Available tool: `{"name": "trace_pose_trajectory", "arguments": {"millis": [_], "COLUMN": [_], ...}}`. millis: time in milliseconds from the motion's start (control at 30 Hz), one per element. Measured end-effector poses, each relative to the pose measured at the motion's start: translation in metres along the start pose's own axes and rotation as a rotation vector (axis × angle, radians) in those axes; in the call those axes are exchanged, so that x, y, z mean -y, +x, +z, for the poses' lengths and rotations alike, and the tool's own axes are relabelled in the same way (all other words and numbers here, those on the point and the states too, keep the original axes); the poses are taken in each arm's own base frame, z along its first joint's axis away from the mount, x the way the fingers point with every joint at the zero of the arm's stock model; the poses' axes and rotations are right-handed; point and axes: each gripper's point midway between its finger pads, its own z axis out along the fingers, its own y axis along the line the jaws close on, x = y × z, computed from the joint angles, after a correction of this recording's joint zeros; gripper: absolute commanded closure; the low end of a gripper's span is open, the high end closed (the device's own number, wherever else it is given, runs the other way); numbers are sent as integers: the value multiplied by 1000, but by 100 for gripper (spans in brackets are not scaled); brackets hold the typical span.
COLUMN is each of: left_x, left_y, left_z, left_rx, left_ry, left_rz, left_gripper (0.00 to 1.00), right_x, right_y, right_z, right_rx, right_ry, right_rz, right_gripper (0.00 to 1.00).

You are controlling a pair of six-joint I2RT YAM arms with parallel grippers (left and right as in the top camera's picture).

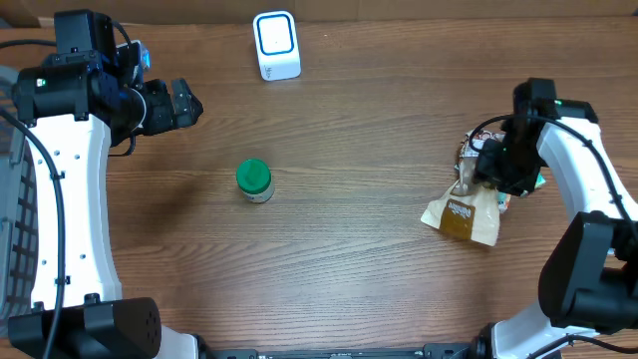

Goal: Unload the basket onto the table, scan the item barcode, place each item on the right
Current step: 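Carry the bread bag right and set it beside the other packs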

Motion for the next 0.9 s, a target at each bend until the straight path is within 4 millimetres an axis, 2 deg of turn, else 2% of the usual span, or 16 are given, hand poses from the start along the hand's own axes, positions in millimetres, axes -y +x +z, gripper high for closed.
{"name": "trace_pose_trajectory", "arguments": {"millis": [33, 67, 267, 433, 600, 667, 733, 800, 833, 900], "left_x": [0, 0, 0, 0, 0, 0, 0, 0, 0, 0], "left_y": [0, 0, 0, 0, 0, 0, 0, 0, 0, 0], "left_z": [0, 0, 0, 0, 0, 0, 0, 0, 0, 0], "left_rx": [0, 0, 0, 0, 0, 0, 0, 0, 0, 0], "left_ry": [0, 0, -1, 0, 0, 0, -1, 0, 0, 0], "left_rz": [0, 0, 0, 0, 0, 0, 0, 0, 0, 0], "left_gripper": [1, 1, 1, 0, 1, 0, 0, 0, 0, 0], "right_x": [3, 5, 13, 20, 12, -2, -24, -58, -65, -89], "right_y": [0, -1, -2, 7, 3, -3, -10, -14, -14, -13], "right_z": [0, 0, 0, -2, -23, -35, -46, -55, -56, -59], "right_rx": [-2, 0, -1, -40, -39, -19, 11, 41, 43, 53], "right_ry": [4, 7, 16, 29, 4, -48, -134, -255, -282, -349], "right_rz": [10, 18, 33, 47, 42, 30, 4, -45, -60, -107], "right_gripper": [37, 34, 30, 28, 26, 27, 25, 17, 11, 6]}}
